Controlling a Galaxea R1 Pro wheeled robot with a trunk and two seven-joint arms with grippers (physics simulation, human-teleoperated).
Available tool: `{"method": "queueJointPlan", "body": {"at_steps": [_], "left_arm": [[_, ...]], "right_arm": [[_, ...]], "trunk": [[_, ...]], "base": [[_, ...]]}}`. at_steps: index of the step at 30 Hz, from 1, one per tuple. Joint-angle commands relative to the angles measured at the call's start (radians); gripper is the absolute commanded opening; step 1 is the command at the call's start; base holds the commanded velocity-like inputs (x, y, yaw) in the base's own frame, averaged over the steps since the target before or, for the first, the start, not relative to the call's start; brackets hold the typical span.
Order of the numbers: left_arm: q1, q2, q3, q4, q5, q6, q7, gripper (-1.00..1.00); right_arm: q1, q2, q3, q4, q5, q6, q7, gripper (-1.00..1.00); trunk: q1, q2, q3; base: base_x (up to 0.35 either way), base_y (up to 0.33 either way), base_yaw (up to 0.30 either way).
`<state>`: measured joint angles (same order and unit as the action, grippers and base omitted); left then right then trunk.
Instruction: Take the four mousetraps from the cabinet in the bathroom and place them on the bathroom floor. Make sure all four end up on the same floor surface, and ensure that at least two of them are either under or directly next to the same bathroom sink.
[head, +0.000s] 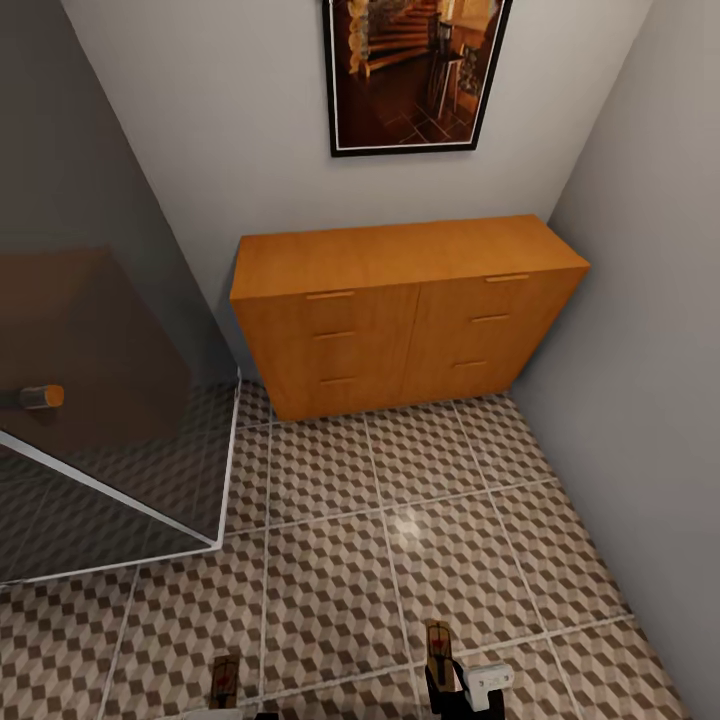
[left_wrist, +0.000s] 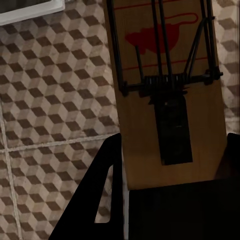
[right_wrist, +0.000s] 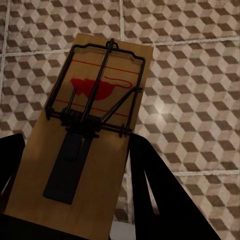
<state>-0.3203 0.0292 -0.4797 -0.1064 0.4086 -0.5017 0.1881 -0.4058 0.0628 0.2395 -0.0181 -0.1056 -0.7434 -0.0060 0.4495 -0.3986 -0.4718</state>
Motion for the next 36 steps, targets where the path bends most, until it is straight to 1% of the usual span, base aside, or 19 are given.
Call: {"method": "queueJointPlan", "body": {"at_steps": [1,7,36], "left_arm": [[0.0,-0.002,-0.008,0.002,0.003,-0.002,0.008,-1.0],[0.0,-0.006,-0.008,0.008,0.003,-0.002,0.008,-1.0],[0.0,-0.008,-0.008,0.011,0.003,-0.002,0.007,-1.0]], "right_arm": [[-0.001,0.0,0.009,0.001,-0.014,-0.004,0.004,-1.0],[-0.001,0.0,0.008,0.001,-0.014,-0.004,0.004,-1.0],[-0.001,0.0,0.009,0.001,-0.014,-0.004,0.004,-1.0]], "trunk": [[0.001,-0.001,0.0],[0.001,-0.001,0.01],[0.001,-0.001,0.057]], "base": [[0.0,0.0,0.0],[0.0,0.0,0.0],[0.0,0.0,0.0]]}}
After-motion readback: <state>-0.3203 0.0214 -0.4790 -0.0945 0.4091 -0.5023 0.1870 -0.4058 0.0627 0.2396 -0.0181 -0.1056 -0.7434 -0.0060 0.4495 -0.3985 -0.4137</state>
